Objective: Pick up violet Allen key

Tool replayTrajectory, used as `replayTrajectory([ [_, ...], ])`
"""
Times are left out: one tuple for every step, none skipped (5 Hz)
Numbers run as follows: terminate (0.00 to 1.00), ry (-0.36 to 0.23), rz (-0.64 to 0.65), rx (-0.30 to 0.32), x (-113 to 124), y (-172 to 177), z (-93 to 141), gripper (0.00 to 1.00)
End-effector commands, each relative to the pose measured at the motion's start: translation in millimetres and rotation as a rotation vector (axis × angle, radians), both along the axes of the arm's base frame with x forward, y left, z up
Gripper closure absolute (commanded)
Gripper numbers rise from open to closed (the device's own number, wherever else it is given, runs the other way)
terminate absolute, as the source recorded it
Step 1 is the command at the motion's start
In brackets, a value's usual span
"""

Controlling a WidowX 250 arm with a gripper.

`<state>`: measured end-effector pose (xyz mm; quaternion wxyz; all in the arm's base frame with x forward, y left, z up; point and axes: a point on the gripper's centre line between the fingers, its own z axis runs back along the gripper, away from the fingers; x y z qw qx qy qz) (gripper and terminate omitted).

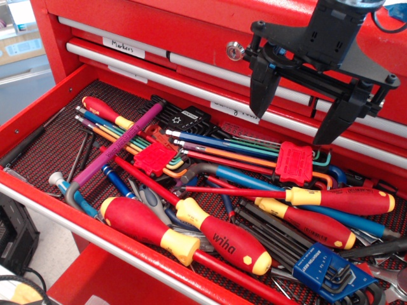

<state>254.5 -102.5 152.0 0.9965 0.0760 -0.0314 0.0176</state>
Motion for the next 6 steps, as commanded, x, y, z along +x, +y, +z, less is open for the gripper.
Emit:
replayTrajectory([
  [0.0,0.0,0.0,0.0,0,0,0,0.0],
  [0.0,0.052,-0.04,0.078,6,50,5,0.0],
  [0.0,0.056,-0.088,0.117,9,99,-1,0.0],
  [0.0,0.021,-0.038,0.145,2,140,-26,0.0],
  [0.0,-0.024,-0.027,0.093,-4,168,-55,0.0],
  [0.0,-0.03,-0.031,0.069,-7,189,-76,0.0],
])
